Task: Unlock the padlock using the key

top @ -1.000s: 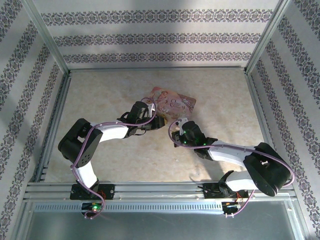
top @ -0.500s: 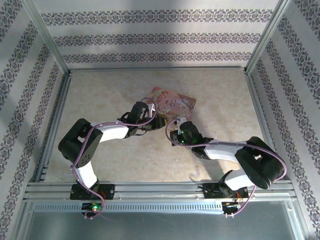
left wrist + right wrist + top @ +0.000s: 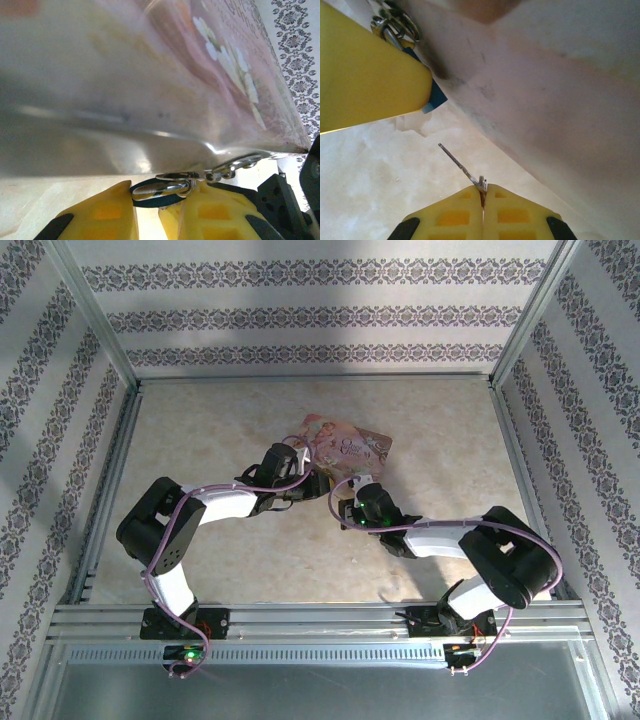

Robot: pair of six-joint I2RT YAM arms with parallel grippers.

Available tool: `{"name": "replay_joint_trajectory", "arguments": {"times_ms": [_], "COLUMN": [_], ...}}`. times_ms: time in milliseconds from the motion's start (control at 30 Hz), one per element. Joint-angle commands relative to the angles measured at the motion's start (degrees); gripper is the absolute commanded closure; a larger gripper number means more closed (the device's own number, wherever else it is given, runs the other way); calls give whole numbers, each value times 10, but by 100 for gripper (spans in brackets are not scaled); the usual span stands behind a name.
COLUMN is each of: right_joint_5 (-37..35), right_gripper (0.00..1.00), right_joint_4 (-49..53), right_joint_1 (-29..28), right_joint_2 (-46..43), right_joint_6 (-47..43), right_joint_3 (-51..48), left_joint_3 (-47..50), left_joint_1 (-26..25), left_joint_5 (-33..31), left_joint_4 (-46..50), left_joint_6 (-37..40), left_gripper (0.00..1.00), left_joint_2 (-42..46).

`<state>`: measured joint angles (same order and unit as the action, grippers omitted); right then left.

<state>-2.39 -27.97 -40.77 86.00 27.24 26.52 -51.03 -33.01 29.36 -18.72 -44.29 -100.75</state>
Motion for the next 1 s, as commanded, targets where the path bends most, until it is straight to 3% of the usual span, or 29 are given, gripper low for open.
{"name": "replay_joint_trajectory", "arguments": {"times_ms": [0, 967], "right_joint_5": [-10, -18], "right_gripper": [100, 100], "right_joint_4": [-25, -53], "right_joint_1": [-6, -7], "right_joint_2": [10, 17], "right_joint_6": [12, 22], "right_joint_3": [15, 11], "left_joint_3": [-16, -15], "left_joint_1": [-11, -11], "left_joint_5": [-1, -2], "left_joint_4": [-27, -28], "left_joint_6": [-6, -5], "left_gripper": [81, 81], "left_joint_2": [20, 19]}}
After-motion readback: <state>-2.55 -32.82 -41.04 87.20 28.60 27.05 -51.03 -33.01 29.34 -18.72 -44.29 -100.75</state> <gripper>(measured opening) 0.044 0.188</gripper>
